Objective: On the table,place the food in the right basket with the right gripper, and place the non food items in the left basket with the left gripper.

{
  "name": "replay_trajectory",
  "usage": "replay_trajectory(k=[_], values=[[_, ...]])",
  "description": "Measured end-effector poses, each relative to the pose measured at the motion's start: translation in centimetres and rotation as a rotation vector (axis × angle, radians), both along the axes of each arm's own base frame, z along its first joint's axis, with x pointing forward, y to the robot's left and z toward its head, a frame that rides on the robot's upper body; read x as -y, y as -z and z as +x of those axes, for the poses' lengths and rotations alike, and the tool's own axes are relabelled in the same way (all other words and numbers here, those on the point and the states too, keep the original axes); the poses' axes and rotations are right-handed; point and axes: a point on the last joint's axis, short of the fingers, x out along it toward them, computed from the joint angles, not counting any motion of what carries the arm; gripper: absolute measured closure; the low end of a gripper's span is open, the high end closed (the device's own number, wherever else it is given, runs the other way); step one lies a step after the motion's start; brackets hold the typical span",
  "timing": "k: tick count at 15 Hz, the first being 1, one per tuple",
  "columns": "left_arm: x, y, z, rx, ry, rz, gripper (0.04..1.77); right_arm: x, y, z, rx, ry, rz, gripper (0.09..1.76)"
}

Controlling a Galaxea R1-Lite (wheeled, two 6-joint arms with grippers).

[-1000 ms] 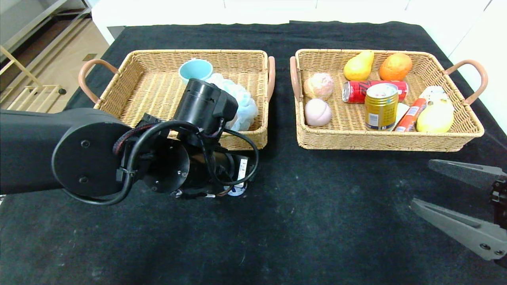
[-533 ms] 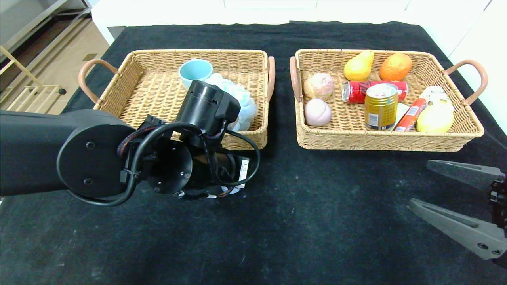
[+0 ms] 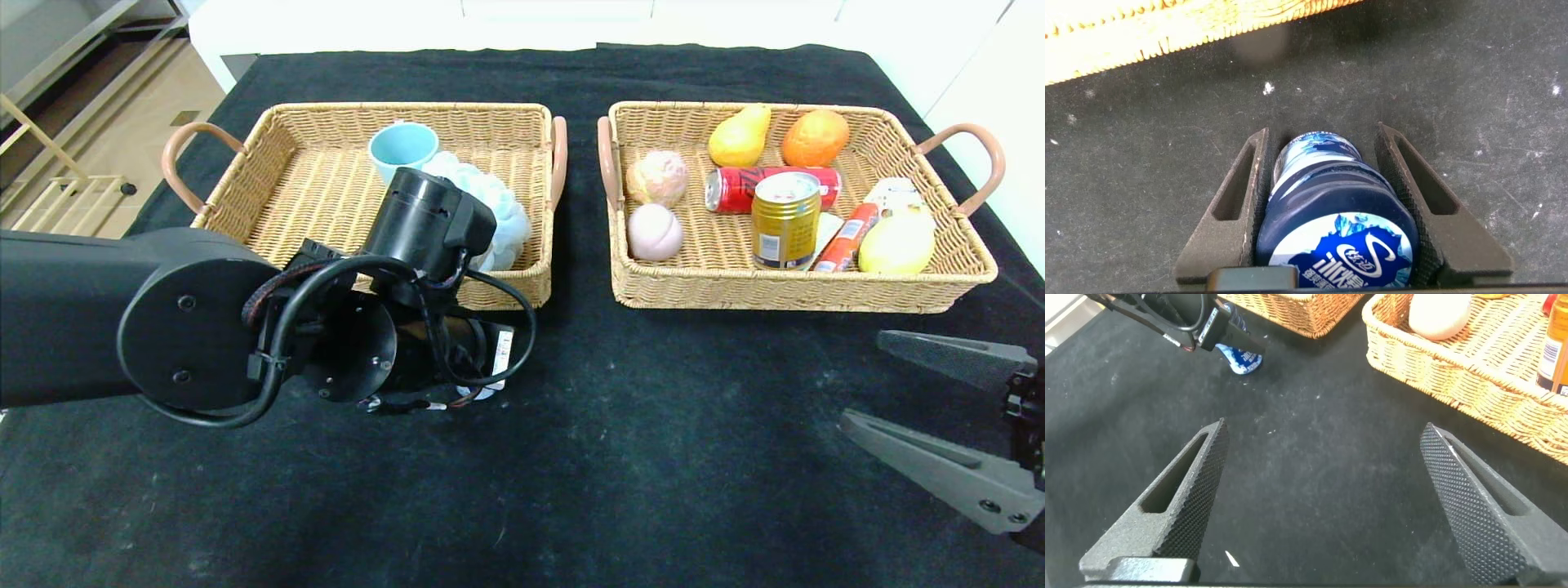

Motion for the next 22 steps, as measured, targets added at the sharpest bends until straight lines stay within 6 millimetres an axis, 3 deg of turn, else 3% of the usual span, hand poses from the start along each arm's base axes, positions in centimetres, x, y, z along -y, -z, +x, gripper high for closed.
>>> replay_trajectory(k=[4, 7, 13, 22], values=[[-0.2, 0.2, -0.2, -0.004, 0.002, 0.005, 0.9, 0.0, 0.0, -0.1, 0.004, 0.001, 0.001, 0.14], [0.1, -0.6, -1.4, 0.01, 0.042, -0.013, 0.9, 0.1, -0.2, -0.3, 0.014, 0.0, 0.004, 0.14], [4.7, -2.3, -4.6, 0.162, 0.279, -0.013, 0.9, 0.4, -1.0, -1.1, 0.054, 0.003, 0.02, 0.14], [9.3, -2.1, -4.4, 0.272, 0.532, -0.073, 0.9, 1.1, -2.4, -2.4, 0.129, 0.026, 0.048, 0.14]])
